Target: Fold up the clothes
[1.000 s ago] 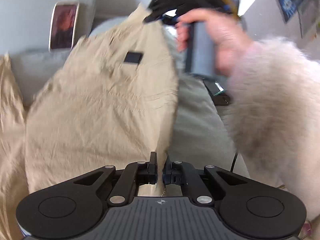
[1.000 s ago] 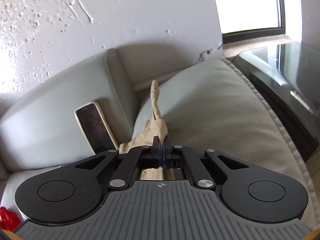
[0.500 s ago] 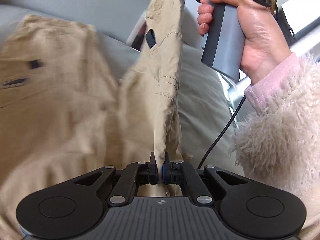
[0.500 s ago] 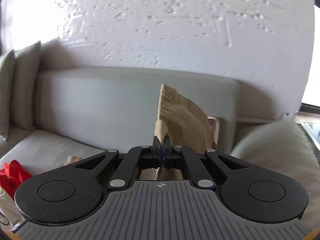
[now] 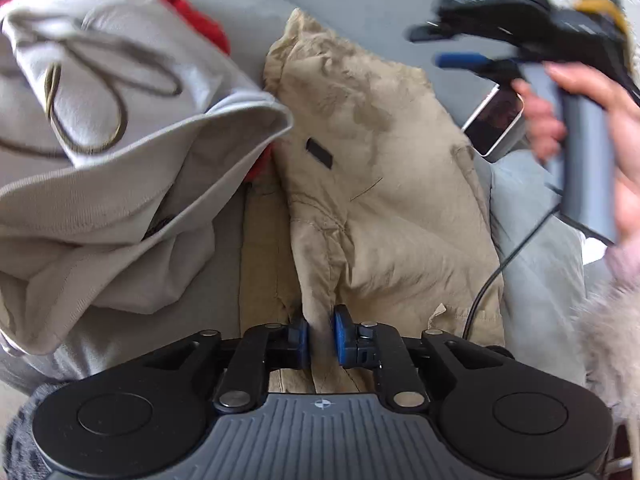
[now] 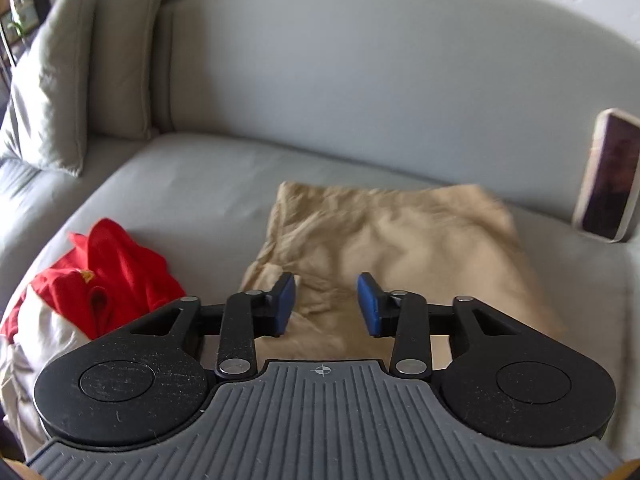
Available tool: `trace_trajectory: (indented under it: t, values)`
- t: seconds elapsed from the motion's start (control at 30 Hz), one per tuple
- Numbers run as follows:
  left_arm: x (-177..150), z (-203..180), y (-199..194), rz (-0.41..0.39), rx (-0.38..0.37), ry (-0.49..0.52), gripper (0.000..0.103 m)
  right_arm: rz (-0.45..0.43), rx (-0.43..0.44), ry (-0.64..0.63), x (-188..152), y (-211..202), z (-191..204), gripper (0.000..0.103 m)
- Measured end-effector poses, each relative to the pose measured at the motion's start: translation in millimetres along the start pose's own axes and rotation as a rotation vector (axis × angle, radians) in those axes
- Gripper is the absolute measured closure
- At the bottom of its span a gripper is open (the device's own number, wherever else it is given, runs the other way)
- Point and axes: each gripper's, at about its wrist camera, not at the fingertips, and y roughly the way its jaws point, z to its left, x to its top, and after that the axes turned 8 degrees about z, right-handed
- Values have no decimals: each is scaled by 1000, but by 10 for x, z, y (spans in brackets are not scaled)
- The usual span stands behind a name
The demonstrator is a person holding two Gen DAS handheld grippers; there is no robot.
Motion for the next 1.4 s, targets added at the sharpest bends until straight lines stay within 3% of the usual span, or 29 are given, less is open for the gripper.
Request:
trace_trajectory:
  t: [0.1, 0.17, 0.27, 0.37, 0.43, 0.53, 0.6, 0.67, 0.8, 0.9, 1.13, 1.3, 1.4]
  values:
    - [-46, -164, -149, -55, 55, 68, 68, -63, -6, 48, -274, -788, -454, 51]
    - [-95, -194, -264, -76, 80, 85, 66, -93, 15, 91, -525, -1357, -748, 45]
    - [-180, -198, -510, -89, 97, 78, 64, -134, 23, 141, -949, -2135, -1077, 45]
    - [-353, -302, -690, -96, 111, 86, 58, -228, -3, 186, -1364, -2797, -1387, 41]
    - [-457, -424, -738, -93, 118, 109, 49, -298, -64, 210, -1635, -3167, -1556, 33]
    - [-634, -612, -783, -106, 126, 173, 31, -380, -217, 205, -1981, -3548, -1768, 28]
    - [-742, -725, -750, -103, 145, 212, 29, -375, -242, 240, -2128, -3619, -1917, 27]
    - [-826, -796, -721, -90, 172, 229, 29, -352, -205, 318, -2272, -3565, -2010, 27]
    - [-889, -818, -695, -94, 210, 216, 29, -288, 37, 464, -2580, -3128, -1954, 27]
    - [-891, -752, -711, -131, 252, 192, 27, -184, 184, 529, -2751, -2633, -1762, 27]
    - [-845, -346, -747, -184, 272, 26, 27, 28, 218, 499, -2884, -1866, -1252, 36]
    - [-708, -146, -632, -215, 191, -46, 38, 75, 234, 465, -2900, -1738, -1079, 41]
    - [-551, -101, -507, -233, 180, -53, 39, 82, 224, 453, -2862, -1720, -1049, 41]
